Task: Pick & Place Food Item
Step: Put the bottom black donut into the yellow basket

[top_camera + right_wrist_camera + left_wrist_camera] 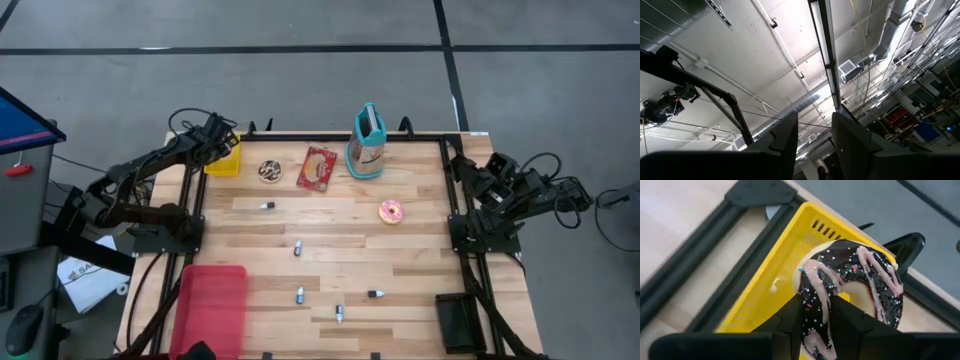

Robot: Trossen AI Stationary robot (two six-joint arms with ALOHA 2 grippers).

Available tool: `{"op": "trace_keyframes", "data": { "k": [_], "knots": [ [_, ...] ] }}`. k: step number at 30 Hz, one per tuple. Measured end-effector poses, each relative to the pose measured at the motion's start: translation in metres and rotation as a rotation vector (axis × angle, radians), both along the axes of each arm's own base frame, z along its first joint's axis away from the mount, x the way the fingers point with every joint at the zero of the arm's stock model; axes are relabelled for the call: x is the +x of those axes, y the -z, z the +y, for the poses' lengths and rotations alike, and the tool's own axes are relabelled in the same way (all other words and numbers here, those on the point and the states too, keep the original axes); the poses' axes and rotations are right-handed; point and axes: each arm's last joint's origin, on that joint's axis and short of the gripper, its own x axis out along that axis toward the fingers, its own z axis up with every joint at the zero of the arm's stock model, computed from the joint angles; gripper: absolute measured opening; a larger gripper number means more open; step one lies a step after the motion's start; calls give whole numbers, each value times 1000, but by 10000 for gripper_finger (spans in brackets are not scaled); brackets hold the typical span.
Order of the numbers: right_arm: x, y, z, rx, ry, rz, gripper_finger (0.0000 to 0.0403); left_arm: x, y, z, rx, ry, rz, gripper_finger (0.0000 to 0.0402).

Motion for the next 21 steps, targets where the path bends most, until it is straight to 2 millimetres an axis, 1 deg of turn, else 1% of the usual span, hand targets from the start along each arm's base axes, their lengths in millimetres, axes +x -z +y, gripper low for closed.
{"op": "trace_keyframes", "data": {
  "k": [4,8,15,18,21],
  "knots": [
    [1,1,0,-3,0,14,113,1,4,3,31,-7,-71,76],
    [2,1,0,-4,0,22,113,0,3,7,73,-44,-110,76],
    [8,3,2,1,-12,46,113,-3,3,9,78,-83,-117,77],
    [11,4,3,10,-21,52,113,-3,5,10,75,-86,-108,84],
    [13,2,3,11,-23,58,113,-3,5,10,78,-94,-109,101]
  ]
}}
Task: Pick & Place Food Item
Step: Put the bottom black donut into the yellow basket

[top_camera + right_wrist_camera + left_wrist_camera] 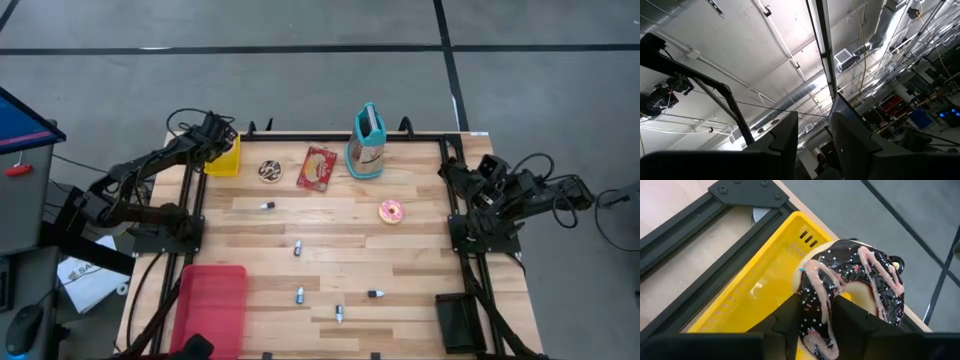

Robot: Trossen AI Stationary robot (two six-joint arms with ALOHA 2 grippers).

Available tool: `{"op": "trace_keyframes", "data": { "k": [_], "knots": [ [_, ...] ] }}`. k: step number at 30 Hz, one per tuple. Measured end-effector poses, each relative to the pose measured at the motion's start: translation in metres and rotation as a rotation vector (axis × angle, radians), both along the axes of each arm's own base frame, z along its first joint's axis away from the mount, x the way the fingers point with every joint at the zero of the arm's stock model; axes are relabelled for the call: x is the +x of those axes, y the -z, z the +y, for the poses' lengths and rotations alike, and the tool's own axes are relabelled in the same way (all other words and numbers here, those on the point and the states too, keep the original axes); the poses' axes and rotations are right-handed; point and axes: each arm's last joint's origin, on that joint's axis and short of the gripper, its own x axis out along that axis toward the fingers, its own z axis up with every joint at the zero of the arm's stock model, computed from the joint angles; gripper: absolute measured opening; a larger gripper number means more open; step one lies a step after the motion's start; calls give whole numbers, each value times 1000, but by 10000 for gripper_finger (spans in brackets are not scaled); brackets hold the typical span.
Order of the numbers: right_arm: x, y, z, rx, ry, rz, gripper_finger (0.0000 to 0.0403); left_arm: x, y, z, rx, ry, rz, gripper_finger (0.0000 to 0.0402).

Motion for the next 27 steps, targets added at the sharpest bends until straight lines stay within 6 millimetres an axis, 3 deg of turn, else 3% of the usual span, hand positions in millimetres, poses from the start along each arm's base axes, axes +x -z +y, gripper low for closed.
{"op": "trace_keyframes", "data": {
  "k": [11,27],
  "knots": [
    [3,-24,2,-36,19,-12,113,0,-1,1,28,-54,-41,182],
    [3,-25,4,-48,10,-2,113,7,-12,5,137,-67,-150,181]
  ]
}}
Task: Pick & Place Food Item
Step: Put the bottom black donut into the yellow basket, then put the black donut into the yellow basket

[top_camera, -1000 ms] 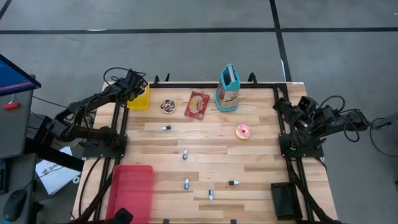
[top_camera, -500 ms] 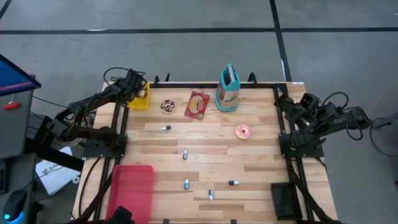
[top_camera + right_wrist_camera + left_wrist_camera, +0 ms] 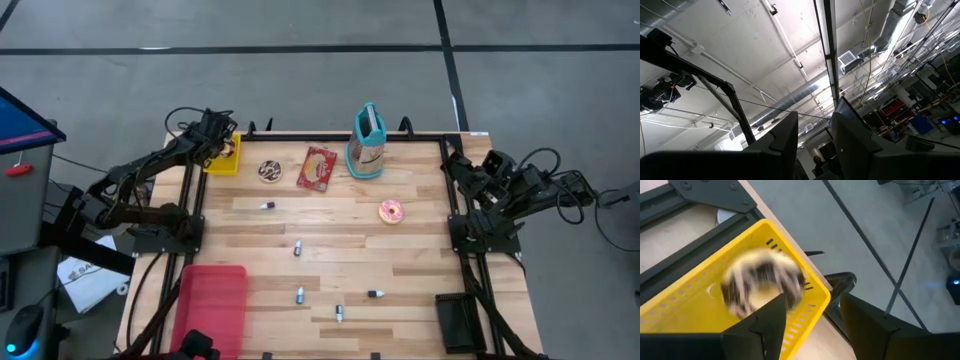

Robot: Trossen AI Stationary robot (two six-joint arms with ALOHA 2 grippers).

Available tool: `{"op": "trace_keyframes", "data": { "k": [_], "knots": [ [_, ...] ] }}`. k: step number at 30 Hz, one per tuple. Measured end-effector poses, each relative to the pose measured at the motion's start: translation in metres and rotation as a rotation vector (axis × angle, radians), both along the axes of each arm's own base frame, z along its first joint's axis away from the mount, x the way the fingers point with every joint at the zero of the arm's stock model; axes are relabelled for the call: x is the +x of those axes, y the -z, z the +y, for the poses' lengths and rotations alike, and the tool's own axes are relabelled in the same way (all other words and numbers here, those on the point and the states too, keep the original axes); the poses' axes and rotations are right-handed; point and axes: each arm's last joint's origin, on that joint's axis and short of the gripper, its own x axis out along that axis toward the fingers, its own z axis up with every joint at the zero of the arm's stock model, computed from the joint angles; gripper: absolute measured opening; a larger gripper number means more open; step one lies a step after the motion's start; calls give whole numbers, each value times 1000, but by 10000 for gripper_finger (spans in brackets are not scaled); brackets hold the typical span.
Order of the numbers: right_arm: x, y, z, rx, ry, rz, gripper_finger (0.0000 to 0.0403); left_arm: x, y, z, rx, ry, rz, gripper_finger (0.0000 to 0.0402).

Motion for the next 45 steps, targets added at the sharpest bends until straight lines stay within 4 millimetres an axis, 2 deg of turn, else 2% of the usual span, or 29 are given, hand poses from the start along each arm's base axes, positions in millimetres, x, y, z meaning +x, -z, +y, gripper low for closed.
{"op": "trace_keyframes", "data": {
  "k": [5,8,11,14,18,21,24,27,29,32,38,45],
  "knots": [
    [0,0,0,-1,0,3,113,2,-1,-1,3,26,14,181],
    [0,0,0,-1,-1,2,113,5,-3,-4,6,111,39,181],
    [0,0,0,-5,3,3,113,16,-12,-6,67,336,49,181],
    [0,0,0,-13,10,4,113,35,-24,-14,169,648,24,181],
    [0,0,0,-18,14,4,113,74,-31,-47,304,1126,47,181],
    [-1,-1,0,-14,13,-10,113,97,-29,-81,399,1387,233,181],
    [-1,-1,0,-11,9,-12,113,108,-25,-110,472,1595,548,183],
    [-2,-2,0,-8,4,-22,113,111,-25,-122,454,1683,802,195],
    [-2,-2,0,-7,2,-24,113,109,-26,-120,419,1695,907,207],
    [-3,-2,0,-3,1,-30,113,111,-33,-110,417,1712,975,234],
    [-4,-3,0,3,-7,-44,113,116,-31,-83,175,1872,959,287],
    [-4,-3,0,-6,2,-42,113,134,-21,-52,44,2017,1004,298]
  ]
}}
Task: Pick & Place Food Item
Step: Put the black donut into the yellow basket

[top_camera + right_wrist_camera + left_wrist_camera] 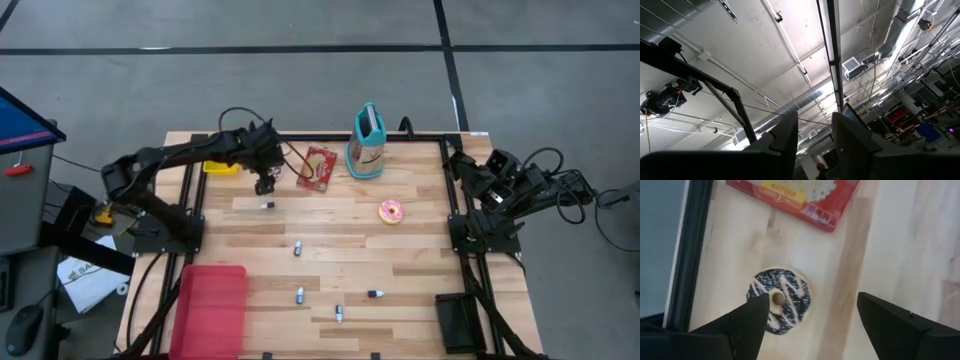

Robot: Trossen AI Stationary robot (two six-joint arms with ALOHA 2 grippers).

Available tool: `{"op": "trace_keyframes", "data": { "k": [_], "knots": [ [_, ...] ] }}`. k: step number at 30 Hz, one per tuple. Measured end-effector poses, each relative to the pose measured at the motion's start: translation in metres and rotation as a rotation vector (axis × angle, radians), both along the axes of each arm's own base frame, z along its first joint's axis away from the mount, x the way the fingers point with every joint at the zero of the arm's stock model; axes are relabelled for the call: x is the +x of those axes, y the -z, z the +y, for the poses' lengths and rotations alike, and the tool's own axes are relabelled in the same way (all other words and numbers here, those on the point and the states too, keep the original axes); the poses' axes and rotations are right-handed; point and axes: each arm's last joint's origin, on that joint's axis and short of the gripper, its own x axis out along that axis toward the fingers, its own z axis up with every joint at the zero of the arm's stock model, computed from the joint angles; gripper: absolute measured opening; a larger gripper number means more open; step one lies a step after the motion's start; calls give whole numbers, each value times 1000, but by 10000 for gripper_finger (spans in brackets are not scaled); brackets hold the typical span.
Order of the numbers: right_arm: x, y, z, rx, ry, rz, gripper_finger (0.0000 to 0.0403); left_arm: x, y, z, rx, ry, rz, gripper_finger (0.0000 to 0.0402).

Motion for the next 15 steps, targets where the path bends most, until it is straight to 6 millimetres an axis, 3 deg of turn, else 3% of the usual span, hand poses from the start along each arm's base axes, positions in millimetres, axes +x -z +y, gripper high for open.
{"op": "trace_keyframes", "data": {
  "k": [7,15],
  "knots": [
    [-1,-1,0,-4,6,-11,113,10,25,8,-47,112,139,297],
    [-1,-1,0,-13,10,-14,113,9,36,12,-46,98,172,296]
  ]
}}
